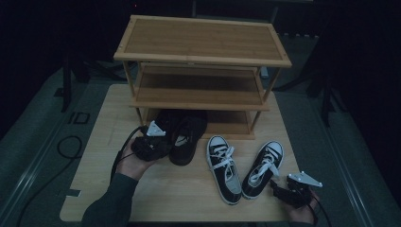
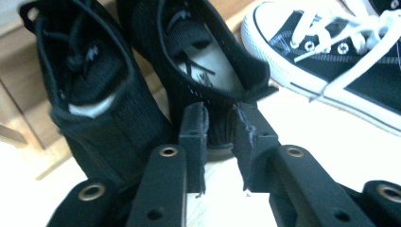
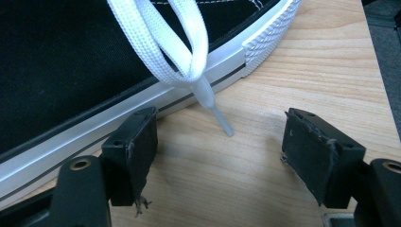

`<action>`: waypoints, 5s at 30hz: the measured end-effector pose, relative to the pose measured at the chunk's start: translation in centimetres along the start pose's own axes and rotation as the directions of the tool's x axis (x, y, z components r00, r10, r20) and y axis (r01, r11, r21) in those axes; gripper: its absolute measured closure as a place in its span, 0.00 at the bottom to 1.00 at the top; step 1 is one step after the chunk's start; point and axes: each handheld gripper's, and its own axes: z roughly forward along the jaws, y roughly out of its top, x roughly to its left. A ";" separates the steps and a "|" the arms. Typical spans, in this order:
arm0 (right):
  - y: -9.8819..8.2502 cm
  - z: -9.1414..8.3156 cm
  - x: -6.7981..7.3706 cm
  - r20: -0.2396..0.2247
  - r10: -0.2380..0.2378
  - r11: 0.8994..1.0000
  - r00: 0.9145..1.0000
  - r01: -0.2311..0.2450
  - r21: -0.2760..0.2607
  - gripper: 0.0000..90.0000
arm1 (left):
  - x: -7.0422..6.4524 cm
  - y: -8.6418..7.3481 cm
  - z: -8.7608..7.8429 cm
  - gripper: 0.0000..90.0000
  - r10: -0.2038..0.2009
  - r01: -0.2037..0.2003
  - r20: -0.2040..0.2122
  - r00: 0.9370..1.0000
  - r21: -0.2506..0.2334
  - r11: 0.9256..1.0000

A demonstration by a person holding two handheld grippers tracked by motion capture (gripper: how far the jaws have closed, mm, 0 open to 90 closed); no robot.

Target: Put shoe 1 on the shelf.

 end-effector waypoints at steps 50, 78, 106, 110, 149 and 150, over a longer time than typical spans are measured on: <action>0.0 0.0 0.0 0.000 0.001 1.000 1.000 -0.001 0.001 0.30 | -3.1 0.9 7.8 1.00 0.057 -0.054 -0.026 0.998 0.106 0.993; 0.0 0.0 0.0 -0.001 0.001 1.000 1.000 -0.001 0.001 0.30 | -3.2 3.4 10.0 1.00 0.065 -0.047 -0.162 0.985 0.109 0.993; 0.0 0.0 0.0 -0.001 0.001 1.000 1.000 -0.001 0.001 0.30 | -3.4 4.9 13.8 1.00 0.074 -0.057 -0.133 0.988 0.129 0.990; 0.0 0.0 0.0 -0.001 0.001 1.000 1.000 -0.001 0.001 0.30 | -3.3 5.0 13.8 1.00 0.075 -0.057 -0.137 0.988 0.134 0.989; 0.0 0.0 0.0 -0.001 0.001 1.000 1.000 -0.001 0.001 0.30 | -0.1 -5.4 4.7 1.00 0.002 0.017 -0.119 0.993 0.157 0.987; 0.0 0.0 0.0 -0.001 0.001 1.000 1.000 -0.001 0.001 0.30 | 0.0 -5.6 4.6 1.00 -0.001 0.022 -0.126 0.992 0.163 0.986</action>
